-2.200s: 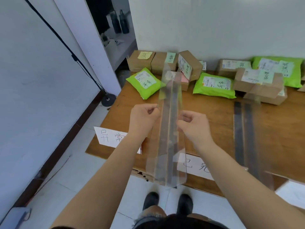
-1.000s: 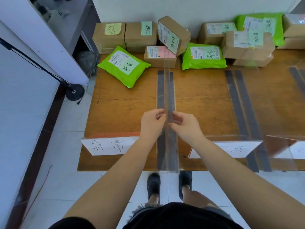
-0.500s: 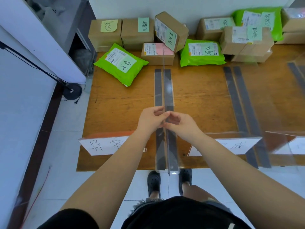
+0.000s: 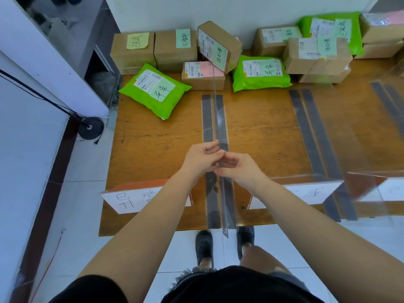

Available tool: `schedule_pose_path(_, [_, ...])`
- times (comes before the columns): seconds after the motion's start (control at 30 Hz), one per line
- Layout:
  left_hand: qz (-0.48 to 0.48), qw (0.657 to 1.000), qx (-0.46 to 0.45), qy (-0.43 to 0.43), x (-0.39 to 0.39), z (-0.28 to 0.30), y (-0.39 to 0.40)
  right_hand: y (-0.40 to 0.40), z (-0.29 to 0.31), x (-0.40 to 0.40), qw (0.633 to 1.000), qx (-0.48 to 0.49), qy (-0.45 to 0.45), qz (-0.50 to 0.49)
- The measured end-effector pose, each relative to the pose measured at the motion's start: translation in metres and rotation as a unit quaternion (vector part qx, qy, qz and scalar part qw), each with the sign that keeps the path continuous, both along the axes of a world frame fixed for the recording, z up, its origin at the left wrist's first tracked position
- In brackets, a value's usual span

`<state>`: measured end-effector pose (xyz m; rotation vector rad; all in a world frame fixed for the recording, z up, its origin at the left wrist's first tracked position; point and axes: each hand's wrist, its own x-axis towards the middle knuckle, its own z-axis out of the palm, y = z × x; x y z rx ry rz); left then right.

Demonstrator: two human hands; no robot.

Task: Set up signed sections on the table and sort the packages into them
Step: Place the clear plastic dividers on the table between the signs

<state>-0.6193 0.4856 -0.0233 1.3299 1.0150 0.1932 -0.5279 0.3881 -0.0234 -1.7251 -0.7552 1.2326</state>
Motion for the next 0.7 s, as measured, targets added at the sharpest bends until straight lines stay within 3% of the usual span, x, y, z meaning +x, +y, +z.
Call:
schedule_pose_path(0.13, [-0.002, 1.0, 0.009, 0.002, 0.003, -0.001, 0.003, 0.004, 0.001, 0.001, 1.0, -0.001, -0.007, -0.005])
schedule_pose_path(0.23, [-0.035, 0.996, 0.08, 0.02, 0.003, -0.002, 0.003, 0.006, 0.002, 0.001, 0.999, -0.013, -0.031, -0.012])
schedule_pose_path(0.43, [-0.094, 0.974, 0.197, 0.056, -0.003, 0.007, 0.004, 0.013, 0.005, -0.004, 0.985, -0.057, -0.164, 0.017])
schedule_pose_path(0.6, [-0.121, 0.937, 0.317, 0.078, -0.019, 0.023, 0.015, 0.017, 0.015, -0.011, 0.951, -0.07, -0.301, 0.012])
schedule_pose_path(0.7, [-0.168, 0.884, 0.415, 0.132, -0.032, 0.036, 0.027, 0.021, 0.031, -0.017, 0.908, -0.024, -0.418, 0.026])
